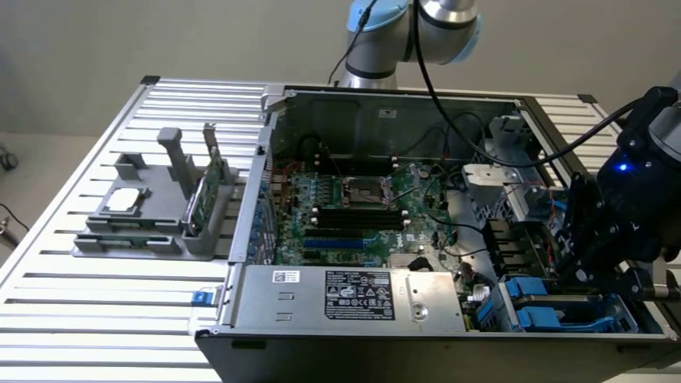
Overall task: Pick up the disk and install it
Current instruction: 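Insert the second disk wire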
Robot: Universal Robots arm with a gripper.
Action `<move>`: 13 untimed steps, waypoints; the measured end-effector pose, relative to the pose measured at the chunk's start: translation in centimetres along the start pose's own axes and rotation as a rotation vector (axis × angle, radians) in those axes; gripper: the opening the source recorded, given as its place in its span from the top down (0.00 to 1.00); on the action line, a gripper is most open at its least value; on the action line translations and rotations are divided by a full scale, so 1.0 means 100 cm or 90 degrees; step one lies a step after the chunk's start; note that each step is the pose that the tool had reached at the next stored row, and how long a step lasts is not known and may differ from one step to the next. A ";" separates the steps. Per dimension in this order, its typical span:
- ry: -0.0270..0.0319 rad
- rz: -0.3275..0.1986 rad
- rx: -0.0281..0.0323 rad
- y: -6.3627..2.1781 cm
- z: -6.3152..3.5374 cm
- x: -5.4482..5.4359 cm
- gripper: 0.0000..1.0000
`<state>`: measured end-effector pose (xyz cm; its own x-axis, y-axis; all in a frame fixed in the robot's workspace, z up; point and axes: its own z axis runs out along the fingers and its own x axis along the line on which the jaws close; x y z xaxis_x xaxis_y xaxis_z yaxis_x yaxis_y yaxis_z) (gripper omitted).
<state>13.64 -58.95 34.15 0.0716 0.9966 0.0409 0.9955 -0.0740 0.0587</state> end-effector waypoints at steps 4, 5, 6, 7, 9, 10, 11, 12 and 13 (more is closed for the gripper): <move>0.0004 0.000 0.0001 0.0005 0.0000 0.000 0.84; 0.0004 0.000 0.0000 0.0008 0.0001 0.000 0.84; 0.0004 0.000 0.0001 0.0010 0.0001 0.000 0.84; 0.0004 0.000 0.0000 0.0010 0.0001 0.000 0.84; 0.0007 0.000 -0.0006 0.0011 0.0001 0.000 0.84; 0.0008 0.000 -0.0010 0.0011 0.0002 0.000 0.84; 0.0009 0.000 -0.0012 0.0012 0.0003 0.000 0.84; 0.0010 0.000 -0.0015 0.0011 0.0005 0.000 0.84; 0.0013 0.000 -0.0016 0.0011 0.0010 0.000 0.84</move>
<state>13.75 -58.99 34.06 0.0707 0.9966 0.0429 0.9954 -0.0733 0.0612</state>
